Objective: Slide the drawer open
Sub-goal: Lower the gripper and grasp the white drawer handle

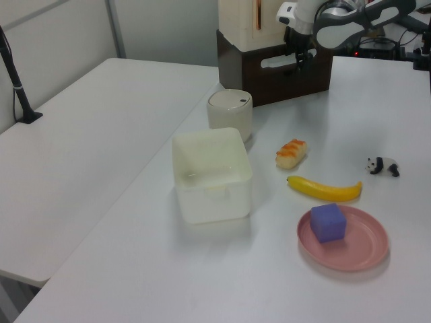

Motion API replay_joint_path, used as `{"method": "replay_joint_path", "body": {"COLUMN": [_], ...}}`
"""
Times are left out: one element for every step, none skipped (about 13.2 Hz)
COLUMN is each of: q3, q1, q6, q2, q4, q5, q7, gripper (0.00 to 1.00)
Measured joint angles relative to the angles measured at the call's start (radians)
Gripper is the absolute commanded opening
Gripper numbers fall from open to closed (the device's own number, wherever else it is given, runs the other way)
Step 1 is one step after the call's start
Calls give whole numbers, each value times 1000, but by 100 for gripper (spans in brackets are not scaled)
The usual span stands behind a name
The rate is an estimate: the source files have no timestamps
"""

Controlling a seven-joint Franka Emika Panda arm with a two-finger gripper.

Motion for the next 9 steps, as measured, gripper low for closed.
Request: {"method": "replay_joint_path", "body": {"q3": [0, 0, 0, 0, 0, 0, 0, 0, 0], "q1": [-1, -3, -4, -5, -5, -5, -5, -6, -6], "q6": [0, 0, 0, 0, 0, 0, 2, 2, 2], "q2": [3, 6, 7, 9, 10, 10, 11, 11, 12], "q4": [2, 3, 4, 4, 6, 6, 8, 14, 14], "q5": [0, 0, 0, 0, 0, 0, -2, -4, -4], "q7": [-11, -32, -45, -52, -59, -61, -62, -62, -62], "gripper": [52, 50, 43, 32, 21, 16, 7, 5, 3]}}
